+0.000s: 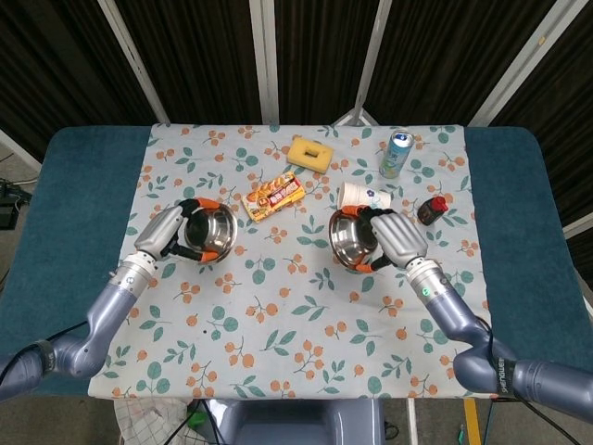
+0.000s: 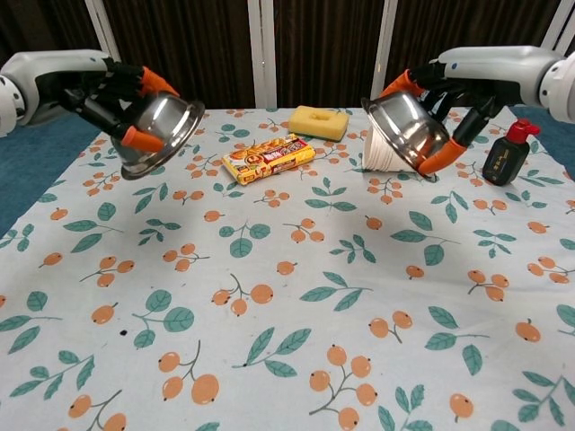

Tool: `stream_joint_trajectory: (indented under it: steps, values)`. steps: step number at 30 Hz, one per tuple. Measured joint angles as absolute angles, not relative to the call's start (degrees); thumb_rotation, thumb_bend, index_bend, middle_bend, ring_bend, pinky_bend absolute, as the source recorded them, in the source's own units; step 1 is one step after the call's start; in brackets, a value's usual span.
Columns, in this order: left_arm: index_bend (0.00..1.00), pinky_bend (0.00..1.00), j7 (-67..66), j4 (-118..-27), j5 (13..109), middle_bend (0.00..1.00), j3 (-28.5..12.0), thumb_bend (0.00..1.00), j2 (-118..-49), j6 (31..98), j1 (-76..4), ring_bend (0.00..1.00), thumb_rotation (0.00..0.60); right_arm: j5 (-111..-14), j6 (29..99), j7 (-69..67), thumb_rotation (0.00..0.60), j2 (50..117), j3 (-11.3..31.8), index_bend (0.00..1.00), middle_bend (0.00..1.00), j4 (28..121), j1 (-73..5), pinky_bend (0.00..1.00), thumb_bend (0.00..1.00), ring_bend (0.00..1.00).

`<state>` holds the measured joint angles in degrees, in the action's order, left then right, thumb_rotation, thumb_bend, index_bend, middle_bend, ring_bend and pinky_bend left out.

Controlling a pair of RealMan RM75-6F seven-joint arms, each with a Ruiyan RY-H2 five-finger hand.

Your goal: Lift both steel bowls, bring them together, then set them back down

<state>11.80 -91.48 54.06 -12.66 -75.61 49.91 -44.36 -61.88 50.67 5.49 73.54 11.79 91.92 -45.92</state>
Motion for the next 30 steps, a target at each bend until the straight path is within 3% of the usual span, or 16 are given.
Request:
stream_joint_trajectory:
  steps: [8,17,30]
  values:
    - [0.44,0.5,-4.3,-97.2,34.5,0.3,-9.4,0.1,-71.8,47.5,-48.5,0.13,0.6,-64.7,50.0,10.9,0.6,76.2,7.8,0.42,0.27,87.6,-46.1,0.27,0.19,0.39]
    - [0.43,0.5,-12.7,-96.7,21.2,0.3,-6.0,0.1,-73.1,46.4,-53.7,0.13,0.6,-66.6,50.0,14.7,0.6,81.0,5.1,0.42,0.27,81.9,-45.8,0.27,0.19,0.39]
    - [0.44,0.5,-16.0,-88.5,17.5,0.3,-7.8,0.1,-82.6,48.0,-57.8,0.13,0.6,-70.0,53.9,19.5,0.6,89.7,4.7,0.42,0.27,72.3,-45.4,0.27,0.19,0.39]
